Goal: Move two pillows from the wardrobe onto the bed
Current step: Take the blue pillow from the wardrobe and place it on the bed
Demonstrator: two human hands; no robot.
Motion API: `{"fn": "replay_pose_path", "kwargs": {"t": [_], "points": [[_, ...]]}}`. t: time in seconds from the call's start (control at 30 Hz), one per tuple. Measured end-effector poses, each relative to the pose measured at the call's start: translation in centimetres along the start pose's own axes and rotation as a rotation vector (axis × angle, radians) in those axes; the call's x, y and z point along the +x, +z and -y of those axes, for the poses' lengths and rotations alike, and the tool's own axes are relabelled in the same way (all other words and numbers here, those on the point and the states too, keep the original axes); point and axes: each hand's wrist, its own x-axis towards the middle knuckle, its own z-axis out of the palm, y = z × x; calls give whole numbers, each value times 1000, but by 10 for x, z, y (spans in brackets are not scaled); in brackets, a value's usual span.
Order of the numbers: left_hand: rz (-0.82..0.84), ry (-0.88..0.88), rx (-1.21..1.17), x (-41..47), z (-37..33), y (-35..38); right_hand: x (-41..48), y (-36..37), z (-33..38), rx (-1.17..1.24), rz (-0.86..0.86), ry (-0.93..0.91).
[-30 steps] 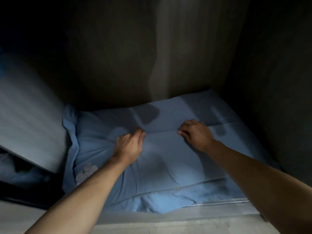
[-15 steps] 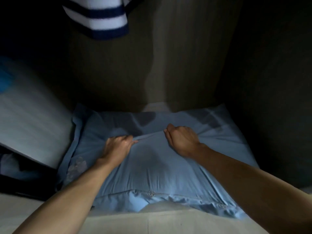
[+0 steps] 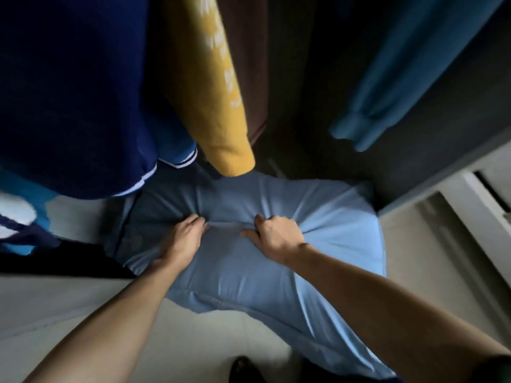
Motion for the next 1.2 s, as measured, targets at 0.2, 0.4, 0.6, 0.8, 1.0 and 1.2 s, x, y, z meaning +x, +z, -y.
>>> {"fn": "replay_pose_path", "kwargs": {"t": [0.2,0.4,0.6,0.8,1.0,1.2], "points": [[56,55,95,-34,-37,-95,-45,-72,48,-3,-3,32],[17,119,137,-63,-47,-167,-75,-132,106,-30,-72,62],[-11,234,120,-101,-47,-226,-119,-175,173,-2,-166,134],[34,320,64,-115,-72,-277,-177,-219,223,47,-197,257],[130,477,56,-144,-135,-290,-261,-253,227,127,-159,467],[217,646,73,-180,-201,-295,-345,-292,213,116,-158,605]]}}
